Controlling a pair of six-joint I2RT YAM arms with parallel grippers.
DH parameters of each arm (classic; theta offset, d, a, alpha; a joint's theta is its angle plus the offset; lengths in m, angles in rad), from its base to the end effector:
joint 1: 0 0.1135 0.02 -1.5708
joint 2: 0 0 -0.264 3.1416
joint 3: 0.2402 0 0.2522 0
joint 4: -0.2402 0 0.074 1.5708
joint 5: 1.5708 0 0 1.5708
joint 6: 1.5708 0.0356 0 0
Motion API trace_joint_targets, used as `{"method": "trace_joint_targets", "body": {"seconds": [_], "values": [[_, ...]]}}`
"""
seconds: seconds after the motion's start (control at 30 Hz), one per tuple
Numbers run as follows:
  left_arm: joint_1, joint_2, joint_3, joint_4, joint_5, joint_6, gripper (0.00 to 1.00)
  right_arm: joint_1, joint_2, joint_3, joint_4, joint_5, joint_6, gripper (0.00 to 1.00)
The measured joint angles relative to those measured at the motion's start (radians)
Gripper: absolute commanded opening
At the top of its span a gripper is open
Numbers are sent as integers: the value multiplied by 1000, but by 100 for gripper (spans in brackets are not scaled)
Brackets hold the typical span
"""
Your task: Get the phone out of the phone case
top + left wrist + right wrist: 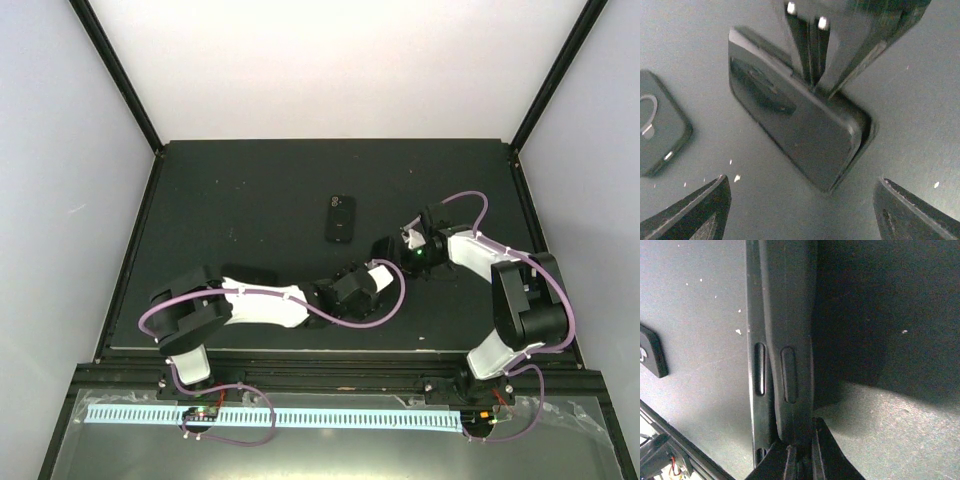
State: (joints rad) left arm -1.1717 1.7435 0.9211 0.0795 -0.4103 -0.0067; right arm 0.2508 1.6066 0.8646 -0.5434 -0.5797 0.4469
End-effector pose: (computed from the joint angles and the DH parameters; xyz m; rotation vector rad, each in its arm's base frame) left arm 0.1509 -0.3212 0.1628 1.0591 1.9791 -0.1590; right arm 0.2662 0.0883 0.1564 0.1614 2.9201 0.9624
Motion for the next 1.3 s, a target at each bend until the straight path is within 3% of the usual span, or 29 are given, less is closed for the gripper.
{"method": "trace_joint_targets", "body": {"seconds": [0.3,0.63,0.87,1.17,1.3], "values": [[0,87,83,66,-19,17,72,5,0,0,34,-12,0,1],[6,117,91,101,-116,50,56,3,-1,-3,63,-36,1,1],[12,117,88,122,-164,76,60,0,-1,-3,108,-59,1,1],[6,129,48,280,-311,245,34,-6,-47,-9,170,-165,6,1],[3,108,19,357,-330,274,17,-6,-92,-11,186,-175,12,1]]}}
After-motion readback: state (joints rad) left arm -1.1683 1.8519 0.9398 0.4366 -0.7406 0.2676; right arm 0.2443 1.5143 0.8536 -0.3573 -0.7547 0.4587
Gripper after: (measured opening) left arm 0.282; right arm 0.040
